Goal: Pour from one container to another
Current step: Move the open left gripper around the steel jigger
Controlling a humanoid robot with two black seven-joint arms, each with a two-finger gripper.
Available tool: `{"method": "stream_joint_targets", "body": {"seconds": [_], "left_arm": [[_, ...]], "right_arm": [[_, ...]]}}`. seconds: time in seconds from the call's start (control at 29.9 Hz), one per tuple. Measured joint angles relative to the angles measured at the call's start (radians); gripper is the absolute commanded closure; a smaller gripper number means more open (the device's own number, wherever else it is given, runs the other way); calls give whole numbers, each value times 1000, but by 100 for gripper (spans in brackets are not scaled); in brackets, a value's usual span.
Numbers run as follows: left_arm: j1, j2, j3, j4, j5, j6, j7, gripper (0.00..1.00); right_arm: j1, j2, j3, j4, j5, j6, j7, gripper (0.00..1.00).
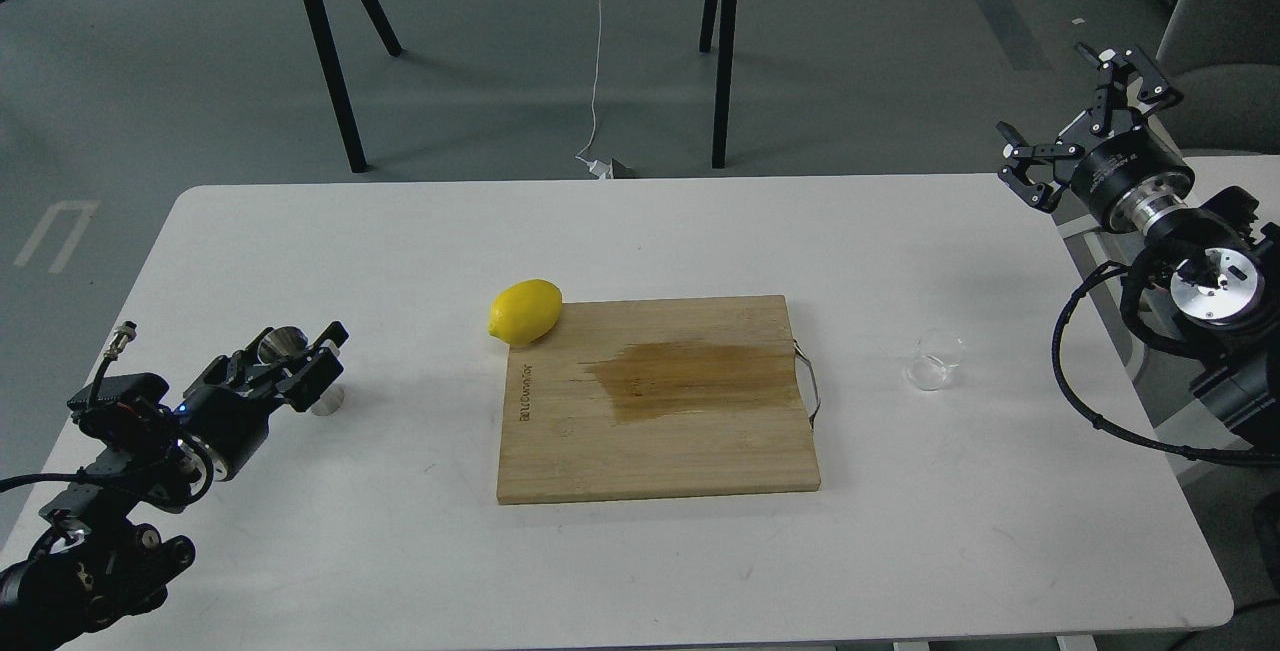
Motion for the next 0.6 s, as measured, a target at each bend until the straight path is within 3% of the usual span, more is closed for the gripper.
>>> {"method": "stream_joint_targets", "body": {"seconds": [0.6], "left_arm": [[9,-24,2,18,0,0,0,0]], "right_arm": [[-8,0,0,0,0,0,0,0]]}}
